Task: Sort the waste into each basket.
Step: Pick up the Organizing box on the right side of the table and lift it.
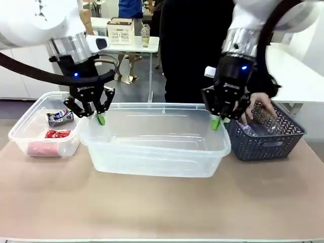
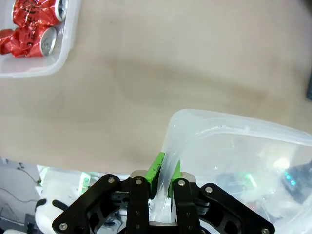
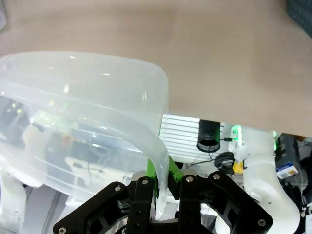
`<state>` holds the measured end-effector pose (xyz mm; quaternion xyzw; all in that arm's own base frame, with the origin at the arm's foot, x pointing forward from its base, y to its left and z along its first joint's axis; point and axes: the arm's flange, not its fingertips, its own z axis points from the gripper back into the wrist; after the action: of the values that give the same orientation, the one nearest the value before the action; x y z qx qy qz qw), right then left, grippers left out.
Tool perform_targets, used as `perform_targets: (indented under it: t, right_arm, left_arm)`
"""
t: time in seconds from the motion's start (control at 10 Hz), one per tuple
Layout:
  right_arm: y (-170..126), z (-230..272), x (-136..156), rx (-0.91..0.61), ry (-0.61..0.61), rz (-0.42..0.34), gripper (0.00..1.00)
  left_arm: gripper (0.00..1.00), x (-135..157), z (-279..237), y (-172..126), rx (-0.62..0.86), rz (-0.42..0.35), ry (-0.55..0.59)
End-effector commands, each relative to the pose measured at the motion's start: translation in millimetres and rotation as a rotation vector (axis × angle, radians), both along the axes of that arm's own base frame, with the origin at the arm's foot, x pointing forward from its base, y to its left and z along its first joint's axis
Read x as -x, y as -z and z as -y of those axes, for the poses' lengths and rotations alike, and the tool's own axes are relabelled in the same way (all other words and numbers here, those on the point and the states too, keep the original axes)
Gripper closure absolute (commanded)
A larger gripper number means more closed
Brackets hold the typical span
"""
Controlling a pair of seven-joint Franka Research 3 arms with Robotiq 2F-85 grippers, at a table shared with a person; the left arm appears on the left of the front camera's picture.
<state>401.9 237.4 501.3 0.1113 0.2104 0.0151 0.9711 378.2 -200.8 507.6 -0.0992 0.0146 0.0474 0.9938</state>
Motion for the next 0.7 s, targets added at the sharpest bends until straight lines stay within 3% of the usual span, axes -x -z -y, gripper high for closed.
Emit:
perform_targets:
  t: [0.0,0.1,0.3,0.4,0.6]
  right_arm:
    - [10.5,-6.0,-27.1,0.061,0.008,-0.065,1.00]
    - [18.0,-9.0,-37.7,0.071,0.011,-0.091,1.00]
    - [23.3,-7.1,-50.3,0.078,0.054,-0.096,1.00]
    - [33.3,-8.8,-40.7,0.028,0.009,-0.071,1.00]
    - [33.3,-8.8,-40.7,0.028,0.009,-0.071,1.00]
  left_arm:
    - [1.00,-17.1,-14.7,-0.9,0.014,0.023,-0.005]
    - [1.00,-23.1,-16.7,0.3,0.028,0.047,-0.005]
    - [1.00,-34.7,-15.3,3.9,0.006,0.179,0.002]
    - [1.00,-19.6,-7.7,9.0,0.006,0.029,0.017]
    - [1.00,-19.6,-7.7,9.0,0.006,0.029,0.017]
